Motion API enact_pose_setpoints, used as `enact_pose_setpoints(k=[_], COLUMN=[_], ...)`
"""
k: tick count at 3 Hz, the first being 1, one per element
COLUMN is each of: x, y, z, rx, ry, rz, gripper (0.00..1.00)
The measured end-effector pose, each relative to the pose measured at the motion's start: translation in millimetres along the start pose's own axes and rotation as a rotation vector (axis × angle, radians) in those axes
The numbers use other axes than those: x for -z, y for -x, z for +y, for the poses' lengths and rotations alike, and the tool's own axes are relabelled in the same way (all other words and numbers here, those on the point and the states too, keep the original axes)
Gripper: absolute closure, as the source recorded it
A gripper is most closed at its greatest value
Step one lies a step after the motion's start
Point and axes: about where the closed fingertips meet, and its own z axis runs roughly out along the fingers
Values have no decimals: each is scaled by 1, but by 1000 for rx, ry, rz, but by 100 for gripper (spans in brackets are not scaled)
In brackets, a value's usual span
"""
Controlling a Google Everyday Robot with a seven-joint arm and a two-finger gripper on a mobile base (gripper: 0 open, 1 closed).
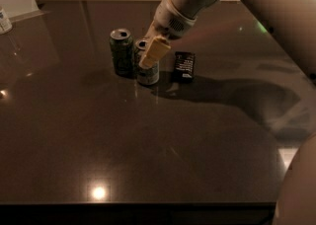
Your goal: Move 7up can near green can
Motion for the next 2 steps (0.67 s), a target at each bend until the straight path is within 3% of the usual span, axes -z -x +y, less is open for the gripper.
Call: enact_pose_setpoints(k=[2], x=[-1], y=[0], z=[0], rx=[1], ry=[2], rz=[0], gripper=[0])
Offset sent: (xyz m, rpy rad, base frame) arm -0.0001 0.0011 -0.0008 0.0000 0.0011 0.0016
